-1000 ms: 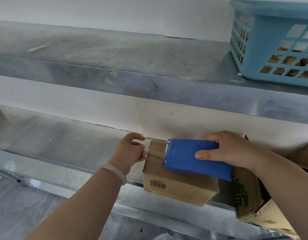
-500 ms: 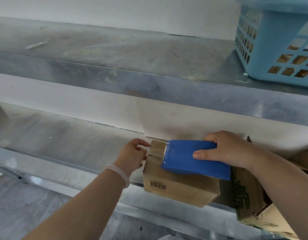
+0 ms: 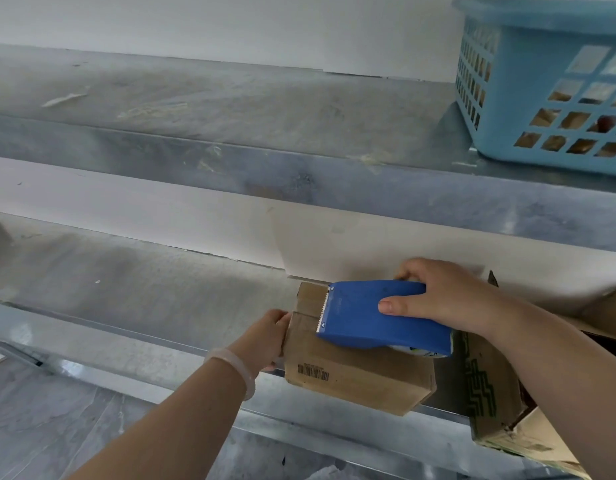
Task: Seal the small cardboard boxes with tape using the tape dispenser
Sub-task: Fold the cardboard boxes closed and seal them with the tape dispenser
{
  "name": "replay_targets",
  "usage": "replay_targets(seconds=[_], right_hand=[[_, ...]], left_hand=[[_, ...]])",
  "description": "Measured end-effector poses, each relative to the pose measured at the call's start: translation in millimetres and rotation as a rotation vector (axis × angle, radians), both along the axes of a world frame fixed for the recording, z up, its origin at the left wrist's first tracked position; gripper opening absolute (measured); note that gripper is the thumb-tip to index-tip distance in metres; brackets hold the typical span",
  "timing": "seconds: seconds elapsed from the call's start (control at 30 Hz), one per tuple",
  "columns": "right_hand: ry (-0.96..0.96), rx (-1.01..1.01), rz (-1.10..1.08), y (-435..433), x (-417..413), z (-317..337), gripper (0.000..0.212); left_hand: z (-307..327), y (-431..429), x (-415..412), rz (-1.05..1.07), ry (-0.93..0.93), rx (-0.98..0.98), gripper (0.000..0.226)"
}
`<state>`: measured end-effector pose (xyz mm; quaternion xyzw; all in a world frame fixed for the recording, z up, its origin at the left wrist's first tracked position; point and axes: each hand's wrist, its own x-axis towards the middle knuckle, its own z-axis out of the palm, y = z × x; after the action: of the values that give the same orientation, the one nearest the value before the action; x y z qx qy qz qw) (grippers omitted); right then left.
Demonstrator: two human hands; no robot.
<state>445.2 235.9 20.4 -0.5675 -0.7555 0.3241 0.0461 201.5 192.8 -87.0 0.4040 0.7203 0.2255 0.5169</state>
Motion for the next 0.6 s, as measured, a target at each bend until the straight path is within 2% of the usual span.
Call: replay_targets(seconds=[0.1,0.2,0.33,0.47,0.6], right_hand=[[0.147,-0.007,0.025,-1,1,-1,0.071],[0.201,-0.001,0.092,-2,0,-2,0.063],[0.226,-0.012,0.134,-1,0,-2,0.047],[0.206,-0.048,0.182,2,4,-1,0.030],[0.170,-0.079,0.243,5,6,2,0.035]], left_hand=[[-6,-3,1,0.168,-0.161,0.058,0.031],[-2,3,3,0.300,-0.235,0.207,0.036],[11,8,20,0.095,-0.199,0.255,0.038],[1,11,25,0.031,-0.150,0.279,0.048],[2,10,22,0.028,-0.151,0.290,0.048]])
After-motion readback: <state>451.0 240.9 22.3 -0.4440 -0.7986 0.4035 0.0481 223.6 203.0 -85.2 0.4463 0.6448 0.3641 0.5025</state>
